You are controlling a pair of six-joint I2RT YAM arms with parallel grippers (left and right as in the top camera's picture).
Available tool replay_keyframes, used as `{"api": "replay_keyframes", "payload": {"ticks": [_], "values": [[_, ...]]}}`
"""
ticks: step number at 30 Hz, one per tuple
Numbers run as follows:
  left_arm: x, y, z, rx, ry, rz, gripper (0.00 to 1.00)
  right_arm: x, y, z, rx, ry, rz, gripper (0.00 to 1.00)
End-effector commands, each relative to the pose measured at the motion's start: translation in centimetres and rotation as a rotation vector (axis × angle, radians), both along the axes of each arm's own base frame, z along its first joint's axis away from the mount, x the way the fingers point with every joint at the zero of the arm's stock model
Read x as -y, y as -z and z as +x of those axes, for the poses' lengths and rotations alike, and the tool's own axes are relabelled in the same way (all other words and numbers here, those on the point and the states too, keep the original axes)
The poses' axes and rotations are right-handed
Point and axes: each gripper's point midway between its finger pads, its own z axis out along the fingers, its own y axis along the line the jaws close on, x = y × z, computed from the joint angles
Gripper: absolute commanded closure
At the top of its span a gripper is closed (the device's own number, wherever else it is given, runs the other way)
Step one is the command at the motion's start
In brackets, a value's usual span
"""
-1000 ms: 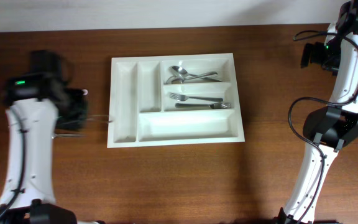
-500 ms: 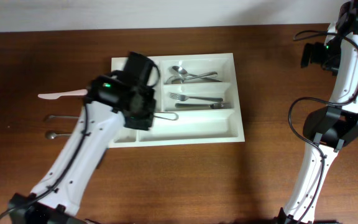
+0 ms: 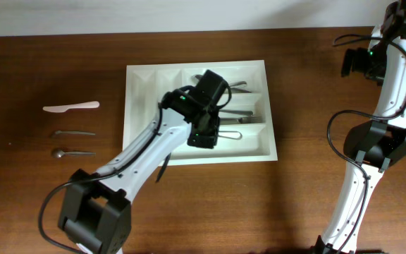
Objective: Pack container
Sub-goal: 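Lift the tongs and carry them right over the tray, then lower the tongs into the tray's bottom long compartment and release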
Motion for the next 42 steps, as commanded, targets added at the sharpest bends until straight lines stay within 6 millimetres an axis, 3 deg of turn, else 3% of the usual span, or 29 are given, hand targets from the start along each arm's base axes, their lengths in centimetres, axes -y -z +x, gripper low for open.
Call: {"api": "replay_keyframes", "payload": {"ticks": [1,15,23,33,42], "values": [[1.5,0.2,-0.3,-0.007,0.015,-0.023,0.98,0.0,-0.9,-0.1,0.019,-0.005,0.001,0.01],[3.1,1.3,-1.2,-0.019,0.057,-0.013,0.98,0.0,-0.9,-0.1,0.019,-0.005,0.001,0.01],[3.4,1.6,-0.3,0.011,0.05,-0.019,0.98,0.0,-0.9,-0.1,0.019,-0.005,0.001,0.01],[3.8,3.6,-0.4,-0.033,0.057,-0.012,0.96,0.0,-0.9,-0.1,0.019,-0.005,0.001,0.01],[3.3,3.6,0.1,-0.021,0.043,0.002,0.82,0.0,-0.9,-0.1,0.019,-0.005,0.001,0.01]]}}
